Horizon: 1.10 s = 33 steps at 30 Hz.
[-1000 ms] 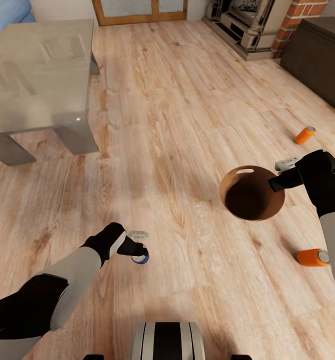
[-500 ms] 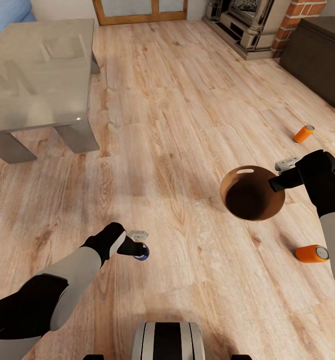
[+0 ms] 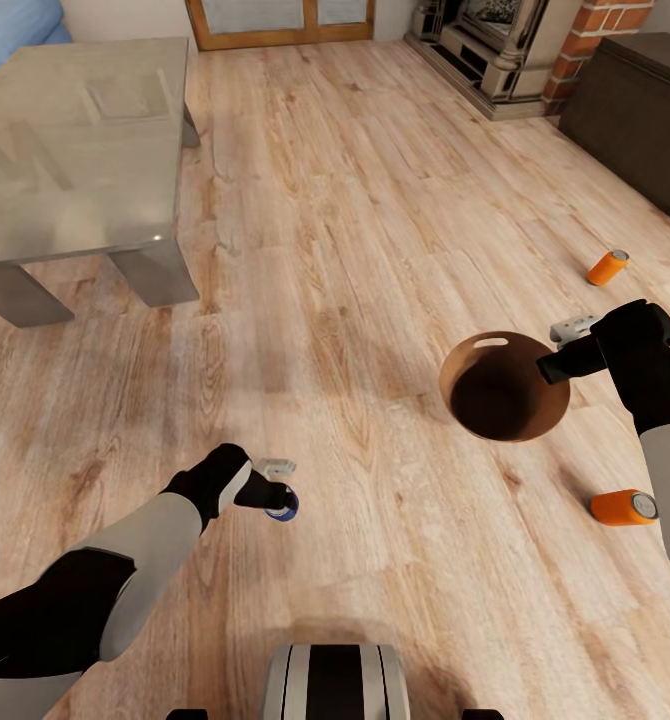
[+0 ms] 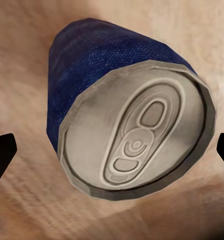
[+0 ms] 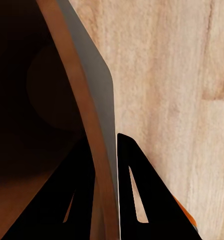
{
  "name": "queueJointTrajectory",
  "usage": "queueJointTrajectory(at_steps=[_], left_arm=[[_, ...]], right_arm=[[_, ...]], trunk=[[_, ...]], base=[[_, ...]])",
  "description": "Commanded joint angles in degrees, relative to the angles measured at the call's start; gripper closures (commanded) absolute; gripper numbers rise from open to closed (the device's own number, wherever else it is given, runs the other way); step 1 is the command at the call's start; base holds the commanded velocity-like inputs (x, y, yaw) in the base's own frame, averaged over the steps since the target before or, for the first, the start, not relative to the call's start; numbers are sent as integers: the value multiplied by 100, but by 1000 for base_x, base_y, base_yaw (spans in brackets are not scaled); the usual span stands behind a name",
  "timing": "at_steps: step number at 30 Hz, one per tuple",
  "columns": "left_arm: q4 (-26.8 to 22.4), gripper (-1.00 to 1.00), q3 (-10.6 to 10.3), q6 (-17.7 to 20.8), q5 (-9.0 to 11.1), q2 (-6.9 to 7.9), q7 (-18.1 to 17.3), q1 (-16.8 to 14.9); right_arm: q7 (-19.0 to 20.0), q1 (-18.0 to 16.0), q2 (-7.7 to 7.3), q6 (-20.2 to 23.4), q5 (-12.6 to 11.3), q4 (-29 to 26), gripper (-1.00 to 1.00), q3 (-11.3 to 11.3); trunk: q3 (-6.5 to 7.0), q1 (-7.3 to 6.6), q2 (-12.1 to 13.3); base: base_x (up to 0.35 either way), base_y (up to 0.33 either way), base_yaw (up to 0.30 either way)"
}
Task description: Put the three can of soda from the living room inside the tash can in the kitchen.
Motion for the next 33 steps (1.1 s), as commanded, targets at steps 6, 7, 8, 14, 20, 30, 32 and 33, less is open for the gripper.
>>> queueJointTrajectory(at_steps=[6,7,8,14,20,30,32,33], left_arm=[[-15,-100,13,-27,3,11,0,-1],[-16,-100,14,-32,3,11,0,-1],[-16,-100,15,-35,3,11,0,-1],[-19,-100,17,-49,4,13,0,-1],[-25,100,12,-57,4,14,-17,0],[-28,100,7,-162,4,13,-35,0],[-28,100,7,-162,4,13,-35,0],[-28,100,8,-162,4,13,-35,-1]], right_arm=[[28,-2,0,19,-42,2,100,-3],[28,-2,0,19,-42,2,100,-3],[28,0,0,19,-42,2,100,-3],[28,-2,-1,19,-42,2,100,-1],[28,0,0,19,-42,3,100,3],[28,4,-1,19,-42,9,100,6],[28,3,-1,19,-42,10,100,6],[28,4,-1,19,-42,10,100,6]], trunk=[[0,-1,0],[0,-1,0],[0,-1,0],[0,-1,0],[0,-1,0],[0,-1,0],[23,-3,1],[45,-6,2]], base=[[0,0,0],[0,0,0],[0,0,0],[0,0,0],[0,0,0],[0,0,0],[0,0,0],[0,0,0]])
